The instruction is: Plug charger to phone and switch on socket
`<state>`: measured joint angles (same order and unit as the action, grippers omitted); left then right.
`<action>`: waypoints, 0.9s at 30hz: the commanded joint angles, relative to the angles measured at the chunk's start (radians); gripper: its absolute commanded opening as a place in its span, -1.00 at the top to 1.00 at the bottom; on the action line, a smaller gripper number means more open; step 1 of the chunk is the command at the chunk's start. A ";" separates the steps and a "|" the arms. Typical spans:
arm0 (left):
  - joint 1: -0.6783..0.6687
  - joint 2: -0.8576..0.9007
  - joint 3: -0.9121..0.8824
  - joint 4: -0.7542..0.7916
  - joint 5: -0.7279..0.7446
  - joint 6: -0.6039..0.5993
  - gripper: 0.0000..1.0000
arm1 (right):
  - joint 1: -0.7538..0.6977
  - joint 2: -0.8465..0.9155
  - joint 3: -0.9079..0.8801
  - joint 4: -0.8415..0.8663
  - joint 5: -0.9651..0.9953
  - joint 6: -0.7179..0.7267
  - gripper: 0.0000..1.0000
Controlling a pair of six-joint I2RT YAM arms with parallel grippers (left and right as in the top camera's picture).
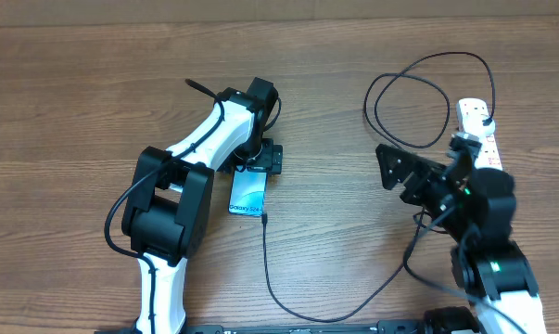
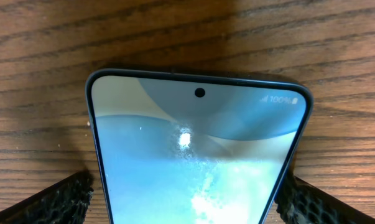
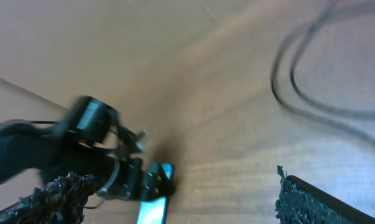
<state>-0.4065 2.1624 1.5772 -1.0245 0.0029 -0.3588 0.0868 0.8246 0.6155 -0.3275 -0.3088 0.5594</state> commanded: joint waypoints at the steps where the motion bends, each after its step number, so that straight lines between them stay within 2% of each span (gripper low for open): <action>1: -0.006 0.018 -0.005 -0.002 -0.002 0.018 -0.95 | 0.004 0.082 0.026 0.000 -0.032 0.030 -1.00; 8: -0.006 0.018 -0.005 -0.001 -0.003 0.014 -0.95 | 0.004 0.262 0.026 0.025 -0.129 0.000 -1.00; 10: -0.006 0.018 -0.005 0.000 -0.003 0.014 -0.96 | 0.004 0.299 0.026 0.059 -0.188 -0.068 -1.00; 16: -0.006 0.018 -0.005 0.002 0.024 0.015 -0.88 | 0.004 0.359 0.026 0.132 -0.268 -0.089 -1.00; 27: -0.007 0.018 -0.005 -0.010 0.038 0.024 -0.81 | 0.004 0.433 0.025 0.135 -0.322 -0.089 -1.00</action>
<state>-0.4065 2.1624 1.5772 -1.0260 0.0254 -0.3588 0.0868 1.2373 0.6155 -0.1993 -0.5877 0.4850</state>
